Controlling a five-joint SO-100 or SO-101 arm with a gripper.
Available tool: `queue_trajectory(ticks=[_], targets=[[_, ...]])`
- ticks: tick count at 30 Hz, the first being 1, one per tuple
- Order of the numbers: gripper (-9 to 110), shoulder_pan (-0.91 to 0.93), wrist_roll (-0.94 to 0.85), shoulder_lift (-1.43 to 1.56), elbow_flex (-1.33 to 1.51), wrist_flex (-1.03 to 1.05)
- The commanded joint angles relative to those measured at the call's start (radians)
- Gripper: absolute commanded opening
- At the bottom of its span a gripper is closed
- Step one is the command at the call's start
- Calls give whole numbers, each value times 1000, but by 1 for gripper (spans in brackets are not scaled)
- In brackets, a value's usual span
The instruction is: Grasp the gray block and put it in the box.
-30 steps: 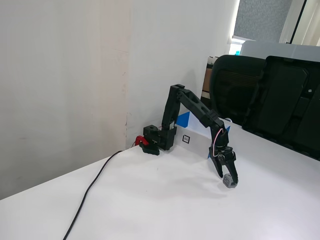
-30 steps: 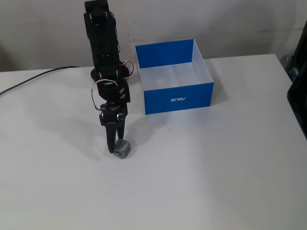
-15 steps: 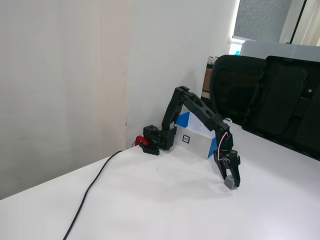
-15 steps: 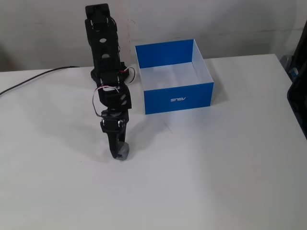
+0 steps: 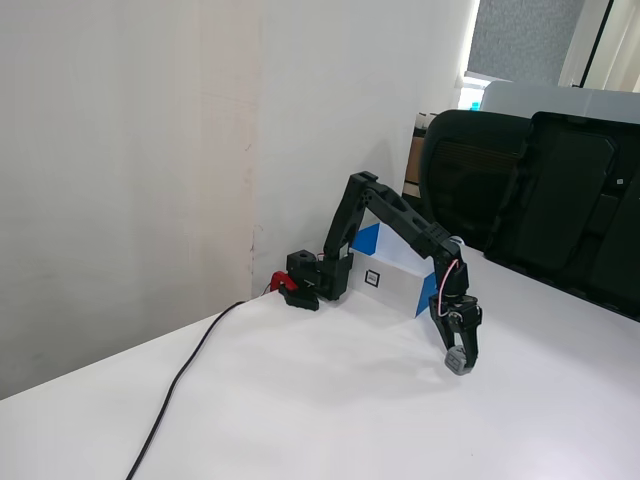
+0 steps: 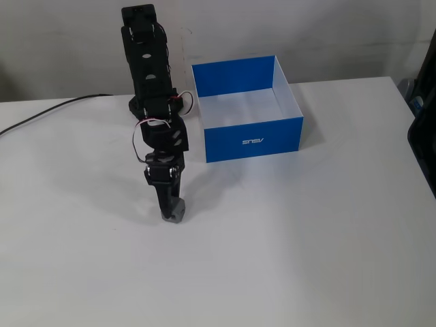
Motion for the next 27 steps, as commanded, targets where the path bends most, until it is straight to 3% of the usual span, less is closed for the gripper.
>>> queue_trajectory(ticks=[1,27], targets=[[0,5,-14,86,-40,61],[0,104,-239,419,-138,367]])
